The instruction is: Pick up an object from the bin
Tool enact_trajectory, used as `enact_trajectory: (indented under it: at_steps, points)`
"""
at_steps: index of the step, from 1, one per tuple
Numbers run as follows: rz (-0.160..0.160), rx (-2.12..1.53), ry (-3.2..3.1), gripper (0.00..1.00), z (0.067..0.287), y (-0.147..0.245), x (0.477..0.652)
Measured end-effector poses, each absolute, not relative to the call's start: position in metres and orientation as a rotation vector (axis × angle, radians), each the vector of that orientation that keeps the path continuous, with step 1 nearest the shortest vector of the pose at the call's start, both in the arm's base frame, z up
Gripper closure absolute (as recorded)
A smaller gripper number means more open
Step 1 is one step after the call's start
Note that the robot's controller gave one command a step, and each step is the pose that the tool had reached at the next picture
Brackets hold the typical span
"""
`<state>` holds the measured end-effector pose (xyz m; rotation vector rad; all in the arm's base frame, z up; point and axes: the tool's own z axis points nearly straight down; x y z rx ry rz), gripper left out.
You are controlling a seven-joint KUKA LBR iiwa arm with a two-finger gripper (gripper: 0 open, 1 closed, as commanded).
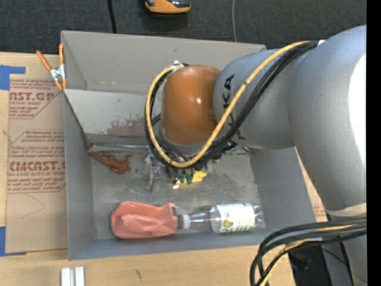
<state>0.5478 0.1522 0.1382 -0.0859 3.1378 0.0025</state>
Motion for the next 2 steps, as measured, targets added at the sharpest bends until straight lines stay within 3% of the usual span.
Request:
enact_trajectory:
  at_steps: [1, 2]
  points:
    - [0.006, -0.043, 3.139, 0.0, 0.118, 0.202, 0.5715]
    - [0.004, -0.038, 3.14, 0.0, 0.1183, 0.1997, 0.5716]
